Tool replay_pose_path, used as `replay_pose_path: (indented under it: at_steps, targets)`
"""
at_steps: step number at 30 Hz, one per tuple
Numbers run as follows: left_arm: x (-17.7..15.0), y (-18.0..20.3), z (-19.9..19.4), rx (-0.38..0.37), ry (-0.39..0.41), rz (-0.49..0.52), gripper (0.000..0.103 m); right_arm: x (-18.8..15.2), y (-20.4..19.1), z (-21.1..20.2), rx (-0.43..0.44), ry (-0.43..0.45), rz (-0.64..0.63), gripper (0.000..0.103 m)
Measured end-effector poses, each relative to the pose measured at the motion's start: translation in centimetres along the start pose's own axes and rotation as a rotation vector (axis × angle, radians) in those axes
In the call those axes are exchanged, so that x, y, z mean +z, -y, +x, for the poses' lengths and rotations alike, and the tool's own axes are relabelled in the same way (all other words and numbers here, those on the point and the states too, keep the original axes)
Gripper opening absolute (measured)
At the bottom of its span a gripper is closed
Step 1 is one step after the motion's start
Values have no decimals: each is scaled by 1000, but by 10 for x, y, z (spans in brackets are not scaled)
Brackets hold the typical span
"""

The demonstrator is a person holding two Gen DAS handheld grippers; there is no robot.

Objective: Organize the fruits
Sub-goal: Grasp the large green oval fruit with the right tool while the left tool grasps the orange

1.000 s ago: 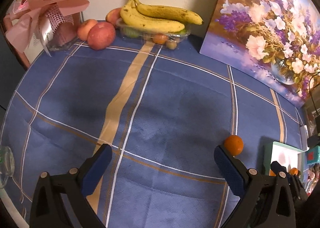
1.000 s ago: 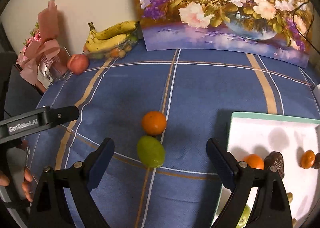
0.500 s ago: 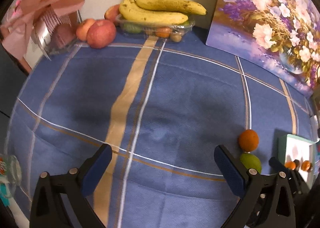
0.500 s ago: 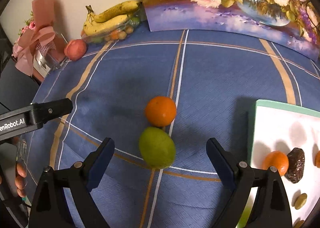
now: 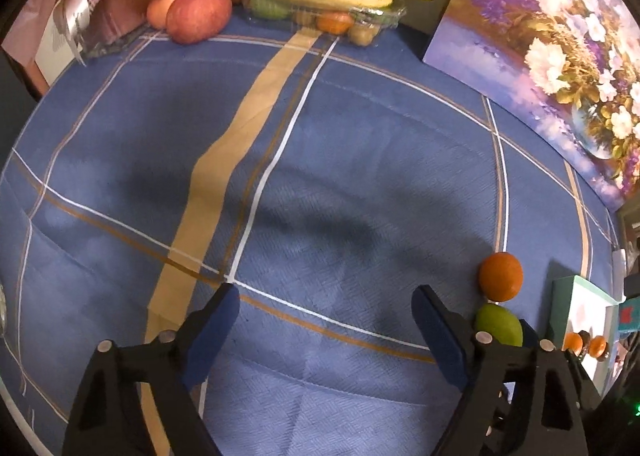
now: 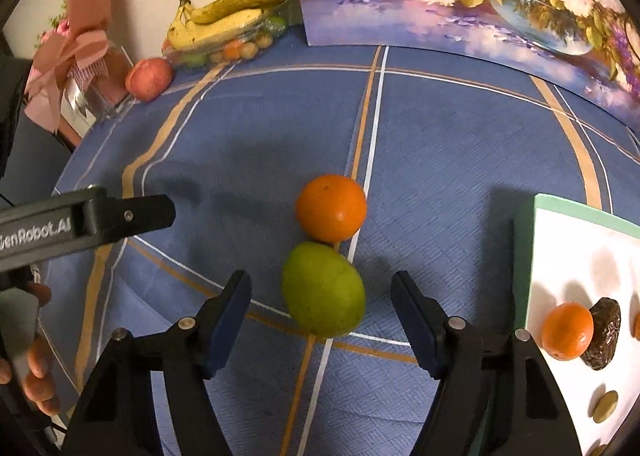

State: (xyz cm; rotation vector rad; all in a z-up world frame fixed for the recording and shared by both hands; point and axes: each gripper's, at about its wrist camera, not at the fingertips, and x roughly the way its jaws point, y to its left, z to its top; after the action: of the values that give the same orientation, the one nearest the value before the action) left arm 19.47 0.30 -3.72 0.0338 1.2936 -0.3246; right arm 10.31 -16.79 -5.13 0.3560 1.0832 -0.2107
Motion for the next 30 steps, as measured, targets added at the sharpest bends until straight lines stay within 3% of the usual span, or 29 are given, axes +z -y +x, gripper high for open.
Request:
replay_pose_path:
  at_steps: [8,18,24,30]
  targets:
    - [1,1,7,-15,-24,-10,84,-5,-16,9,-112,-11,-102,64]
    - [2,3,5,-24,-26,-20,82,-3,-16,5,-114,5,-101,43]
    - [1,12,-1,-48,-13,-28,82,-3,-15,-2,-88,2,-91,42]
    - [0,30,-8,-77,1,-15,80,6,-6,-31,-68,62,-58,42]
